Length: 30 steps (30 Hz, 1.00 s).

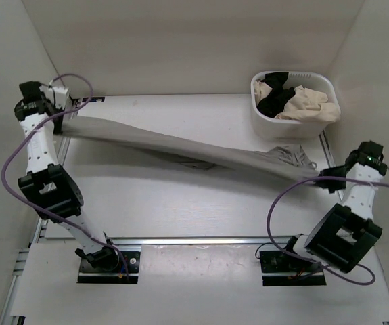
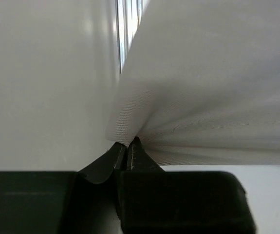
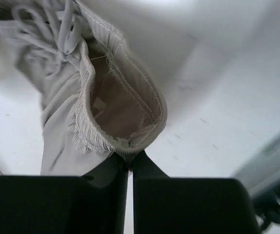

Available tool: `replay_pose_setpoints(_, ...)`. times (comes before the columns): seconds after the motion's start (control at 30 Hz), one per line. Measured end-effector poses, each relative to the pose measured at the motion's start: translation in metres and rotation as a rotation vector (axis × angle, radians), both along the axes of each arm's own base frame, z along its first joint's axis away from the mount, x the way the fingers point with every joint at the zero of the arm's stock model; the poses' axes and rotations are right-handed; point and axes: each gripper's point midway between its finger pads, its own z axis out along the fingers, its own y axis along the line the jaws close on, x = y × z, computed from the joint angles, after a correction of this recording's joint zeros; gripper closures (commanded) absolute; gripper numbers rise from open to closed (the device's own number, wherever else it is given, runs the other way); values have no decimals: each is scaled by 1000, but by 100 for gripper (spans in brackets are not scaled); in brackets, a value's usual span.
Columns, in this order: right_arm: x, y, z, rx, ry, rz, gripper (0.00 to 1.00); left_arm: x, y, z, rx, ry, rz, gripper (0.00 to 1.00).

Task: Fold and stack the trousers
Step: Flatten the trousers out

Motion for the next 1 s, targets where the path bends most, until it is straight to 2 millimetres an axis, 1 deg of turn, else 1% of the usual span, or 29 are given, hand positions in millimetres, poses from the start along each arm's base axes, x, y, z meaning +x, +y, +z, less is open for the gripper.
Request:
replay_pose_setpoints(0.03,-16,1,-8,27,23,-21,100,-15,8,-10,4,36,21,86)
replay_pose_setpoints(0.07,-30,3,-14,51,48,-35,100,-33,18,-25,2,89,50,86)
replay_pose_setpoints(0.1,-40,7,-18,70,65,-36,100,-48,25,-39,-4,133,72,86)
replay_pose_setpoints(0.17,-51,15,-21,86,74,-18,100,-84,37,-76,-26,256,115,86)
replay_pose_setpoints(0.23,-59,21,-21,91,67,-4,100,-120,43,-107,-54,367,147,86)
replay_pose_setpoints(0.27,-63,23,-23,87,68,-3,100,-138,43,-121,-70,417,157,86)
replay_pose_setpoints(0.33,-75,27,-32,86,90,-3,100,-170,37,-142,-105,497,163,86)
replay_pose_setpoints(0.4,-87,30,-47,94,127,-3,100,-192,29,-157,-129,547,159,86)
replay_pose_setpoints(0.47,-103,35,-66,116,183,-7,100,-211,21,-170,-154,591,154,86)
replay_pose_setpoints(0.53,-122,37,-84,145,247,-29,100,-223,18,-180,-170,617,154,86)
replay_pose_setpoints(0.57,-129,37,-90,163,267,-43,100,-227,18,-184,-176,625,155,86)
replay_pose_setpoints(0.63,-138,32,-96,186,283,-78,100,-231,21,-187,-179,626,161,86)
replay_pose_setpoints(0.7,-142,27,-96,188,284,-102,100,-232,29,-186,-173,614,174,86)
replay_pose_setpoints(0.87,-145,25,-95,179,291,-82,100,-232,49,-178,-142,581,205,86)
replay_pose_setpoints(1.0,-147,15,-91,138,320,-80,100,-237,54,-179,-127,590,214,86)
